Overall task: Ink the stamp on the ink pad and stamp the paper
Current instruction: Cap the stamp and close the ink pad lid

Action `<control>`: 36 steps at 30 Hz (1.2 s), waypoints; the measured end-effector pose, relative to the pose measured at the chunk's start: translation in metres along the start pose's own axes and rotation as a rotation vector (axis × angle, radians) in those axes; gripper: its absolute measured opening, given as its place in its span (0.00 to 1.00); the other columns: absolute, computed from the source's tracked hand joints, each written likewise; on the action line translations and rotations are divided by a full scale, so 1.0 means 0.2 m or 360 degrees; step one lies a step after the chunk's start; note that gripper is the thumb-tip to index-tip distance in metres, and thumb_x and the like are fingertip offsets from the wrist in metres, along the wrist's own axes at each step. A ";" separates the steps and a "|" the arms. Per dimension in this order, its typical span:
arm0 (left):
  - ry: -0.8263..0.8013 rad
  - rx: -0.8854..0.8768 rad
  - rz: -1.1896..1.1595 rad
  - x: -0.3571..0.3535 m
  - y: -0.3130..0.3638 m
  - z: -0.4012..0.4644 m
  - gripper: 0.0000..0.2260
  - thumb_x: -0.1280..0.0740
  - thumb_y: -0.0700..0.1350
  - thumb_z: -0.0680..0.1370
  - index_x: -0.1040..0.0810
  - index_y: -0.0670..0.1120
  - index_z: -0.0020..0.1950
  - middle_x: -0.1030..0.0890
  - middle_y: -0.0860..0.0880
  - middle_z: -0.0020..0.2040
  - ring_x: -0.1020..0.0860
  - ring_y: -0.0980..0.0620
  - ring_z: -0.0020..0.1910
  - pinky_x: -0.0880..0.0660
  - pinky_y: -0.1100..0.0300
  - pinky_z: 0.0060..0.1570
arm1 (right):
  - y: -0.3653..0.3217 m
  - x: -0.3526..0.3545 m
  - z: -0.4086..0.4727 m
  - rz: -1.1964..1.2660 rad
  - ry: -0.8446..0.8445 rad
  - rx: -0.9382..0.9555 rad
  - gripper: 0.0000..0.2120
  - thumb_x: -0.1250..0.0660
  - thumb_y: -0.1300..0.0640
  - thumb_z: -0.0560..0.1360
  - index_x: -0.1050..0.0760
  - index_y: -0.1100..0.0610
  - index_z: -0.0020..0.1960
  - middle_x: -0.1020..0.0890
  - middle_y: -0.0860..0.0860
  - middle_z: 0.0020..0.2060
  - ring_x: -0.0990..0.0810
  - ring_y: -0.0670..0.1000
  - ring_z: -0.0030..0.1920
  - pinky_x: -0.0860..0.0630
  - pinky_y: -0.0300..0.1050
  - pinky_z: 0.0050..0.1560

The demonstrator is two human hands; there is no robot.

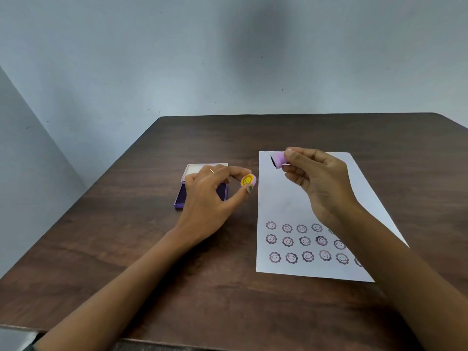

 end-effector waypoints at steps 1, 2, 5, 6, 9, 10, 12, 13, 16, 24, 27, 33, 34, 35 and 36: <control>0.0033 0.0016 -0.0045 0.00 0.00 0.00 0.06 0.30 0.52 0.75 0.19 0.54 0.50 0.21 0.64 0.46 0.24 0.59 0.49 0.34 0.53 0.59 | 0.00 0.00 0.00 0.0052 -0.0028 -0.0029 0.08 0.30 0.58 0.70 0.20 0.57 0.49 0.16 0.55 0.45 0.18 0.53 0.45 0.20 0.41 0.48; 0.0057 0.0039 -0.0100 0.01 0.01 0.01 0.06 0.30 0.51 0.75 0.18 0.53 0.50 0.20 0.63 0.45 0.24 0.59 0.48 0.30 0.50 0.57 | 0.00 0.00 0.00 0.0112 -0.0060 -0.0059 0.08 0.30 0.59 0.71 0.20 0.57 0.49 0.16 0.55 0.45 0.17 0.52 0.44 0.20 0.41 0.47; 0.0078 0.0118 -0.0311 0.02 0.00 0.01 0.06 0.30 0.47 0.75 0.19 0.50 0.51 0.20 0.65 0.42 0.23 0.61 0.45 0.27 0.65 0.48 | 0.00 -0.01 0.00 0.0287 -0.0175 -0.0145 0.07 0.31 0.61 0.71 0.20 0.59 0.48 0.16 0.55 0.42 0.17 0.49 0.40 0.19 0.39 0.46; 0.0076 0.0152 -0.0375 0.02 0.00 0.02 0.06 0.30 0.46 0.75 0.19 0.50 0.52 0.20 0.66 0.41 0.23 0.62 0.45 0.28 0.71 0.45 | 0.00 -0.02 -0.01 0.0340 -0.0228 -0.0167 0.06 0.31 0.62 0.71 0.20 0.59 0.48 0.16 0.54 0.41 0.17 0.49 0.39 0.19 0.39 0.45; 0.0070 0.0222 -0.0505 0.02 -0.01 0.02 0.08 0.31 0.45 0.76 0.20 0.48 0.54 0.19 0.62 0.45 0.21 0.62 0.45 0.28 0.73 0.41 | 0.01 -0.04 -0.02 0.0399 -0.0355 -0.0187 0.07 0.31 0.63 0.71 0.20 0.60 0.48 0.16 0.55 0.41 0.16 0.50 0.40 0.19 0.40 0.46; 0.0067 0.0230 -0.0525 0.02 -0.01 0.03 0.08 0.32 0.45 0.76 0.20 0.48 0.54 0.18 0.61 0.46 0.21 0.62 0.46 0.27 0.72 0.41 | 0.01 -0.05 -0.02 0.0398 -0.0381 -0.0190 0.07 0.32 0.64 0.70 0.20 0.60 0.49 0.15 0.55 0.42 0.16 0.51 0.41 0.19 0.40 0.46; 0.0059 0.0243 -0.0563 0.01 -0.01 0.03 0.08 0.32 0.45 0.76 0.20 0.49 0.55 0.18 0.60 0.47 0.20 0.61 0.47 0.24 0.68 0.41 | 0.02 -0.06 -0.04 0.0387 -0.0428 -0.0196 0.09 0.32 0.64 0.70 0.20 0.61 0.50 0.15 0.56 0.44 0.15 0.53 0.43 0.19 0.41 0.46; 0.0055 0.0244 -0.0574 0.01 -0.02 0.03 0.08 0.32 0.46 0.76 0.20 0.50 0.55 0.18 0.61 0.47 0.20 0.61 0.47 0.23 0.67 0.42 | 0.03 -0.06 -0.04 0.0381 -0.0448 -0.0199 0.09 0.32 0.64 0.70 0.20 0.61 0.50 0.15 0.57 0.45 0.15 0.53 0.44 0.19 0.40 0.46; 0.0037 0.0230 -0.0565 0.01 -0.02 0.03 0.09 0.32 0.46 0.75 0.21 0.50 0.55 0.19 0.63 0.48 0.20 0.63 0.49 0.23 0.70 0.44 | 0.03 -0.07 -0.05 0.0325 -0.0456 -0.0181 0.08 0.32 0.65 0.70 0.20 0.59 0.48 0.15 0.56 0.45 0.15 0.53 0.44 0.19 0.40 0.45; 0.0012 0.0203 -0.0561 0.01 -0.01 0.03 0.12 0.31 0.46 0.75 0.21 0.48 0.57 0.19 0.61 0.49 0.20 0.62 0.48 0.23 0.68 0.43 | 0.03 -0.08 -0.07 0.0270 -0.0480 -0.0123 0.13 0.29 0.61 0.63 0.20 0.59 0.47 0.15 0.56 0.46 0.16 0.54 0.46 0.19 0.42 0.48; 0.0010 0.0198 -0.0567 0.01 -0.01 0.03 0.12 0.31 0.45 0.75 0.21 0.48 0.57 0.19 0.60 0.49 0.20 0.61 0.48 0.23 0.68 0.44 | 0.04 -0.09 -0.07 0.0212 -0.0481 -0.0072 0.15 0.28 0.57 0.59 0.19 0.57 0.46 0.15 0.55 0.46 0.16 0.55 0.47 0.19 0.43 0.49; 0.0004 0.0169 -0.0573 0.02 -0.02 0.03 0.14 0.32 0.47 0.74 0.21 0.47 0.58 0.19 0.61 0.50 0.20 0.62 0.49 0.23 0.70 0.44 | 0.04 -0.09 -0.08 0.0056 -0.0458 0.0038 0.16 0.28 0.52 0.58 0.19 0.53 0.45 0.16 0.54 0.47 0.17 0.56 0.49 0.20 0.47 0.52; 0.0003 0.0161 -0.0575 0.02 -0.02 0.03 0.14 0.32 0.47 0.74 0.21 0.47 0.59 0.19 0.61 0.50 0.20 0.62 0.49 0.24 0.70 0.44 | 0.04 -0.09 -0.08 0.0030 -0.0453 0.0053 0.16 0.28 0.52 0.58 0.19 0.53 0.45 0.16 0.54 0.48 0.17 0.56 0.50 0.20 0.47 0.52; 0.0003 0.0157 -0.0578 0.02 -0.02 0.03 0.14 0.32 0.47 0.74 0.21 0.46 0.59 0.19 0.61 0.50 0.20 0.63 0.49 0.24 0.71 0.44 | 0.04 -0.09 -0.08 0.0005 -0.0449 0.0066 0.16 0.28 0.52 0.58 0.20 0.52 0.45 0.16 0.54 0.48 0.17 0.56 0.50 0.20 0.48 0.53; 0.0003 0.0160 -0.0581 0.02 -0.02 0.03 0.14 0.32 0.47 0.74 0.21 0.47 0.59 0.19 0.61 0.50 0.20 0.63 0.49 0.24 0.71 0.44 | 0.04 -0.09 -0.08 -0.0016 -0.0446 0.0076 0.16 0.28 0.52 0.58 0.20 0.53 0.46 0.16 0.55 0.48 0.17 0.57 0.50 0.20 0.49 0.53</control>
Point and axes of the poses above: each hand's wrist, its own z-axis towards the middle knuckle, its own x-axis out of the back of the hand, y = z × x, the point moved 1 cm from there along z, towards the middle knuckle
